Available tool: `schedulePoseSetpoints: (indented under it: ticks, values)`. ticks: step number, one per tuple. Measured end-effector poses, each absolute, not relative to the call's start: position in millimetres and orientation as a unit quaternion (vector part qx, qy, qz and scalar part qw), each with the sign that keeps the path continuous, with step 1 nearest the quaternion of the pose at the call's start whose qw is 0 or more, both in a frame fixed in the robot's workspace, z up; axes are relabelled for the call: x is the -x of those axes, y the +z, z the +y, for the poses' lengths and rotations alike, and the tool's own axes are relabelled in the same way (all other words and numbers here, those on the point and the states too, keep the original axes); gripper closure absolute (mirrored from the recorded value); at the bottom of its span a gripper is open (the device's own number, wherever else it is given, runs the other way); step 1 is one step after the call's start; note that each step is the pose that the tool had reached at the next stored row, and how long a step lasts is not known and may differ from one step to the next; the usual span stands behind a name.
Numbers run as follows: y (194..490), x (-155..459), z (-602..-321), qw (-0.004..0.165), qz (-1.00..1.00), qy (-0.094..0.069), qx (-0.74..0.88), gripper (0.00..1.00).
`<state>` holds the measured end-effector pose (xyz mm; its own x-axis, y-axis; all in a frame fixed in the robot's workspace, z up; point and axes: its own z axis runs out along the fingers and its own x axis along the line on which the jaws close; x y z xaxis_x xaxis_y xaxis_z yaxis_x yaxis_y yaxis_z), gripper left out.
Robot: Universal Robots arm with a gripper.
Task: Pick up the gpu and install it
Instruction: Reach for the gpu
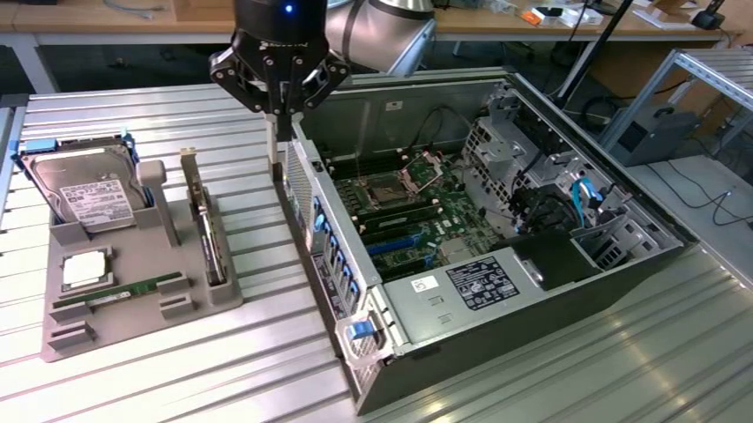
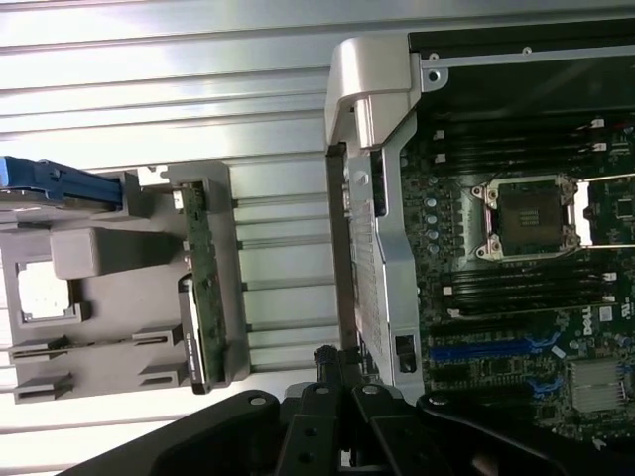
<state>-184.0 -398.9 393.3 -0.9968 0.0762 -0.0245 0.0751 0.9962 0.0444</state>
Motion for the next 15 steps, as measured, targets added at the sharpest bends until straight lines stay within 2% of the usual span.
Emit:
schedulePoseSetpoints:
  ticks: [15]
  values:
    - [393.3, 198.3, -398.9, 0.013, 0.999, 0.022, -0.038, 0.89]
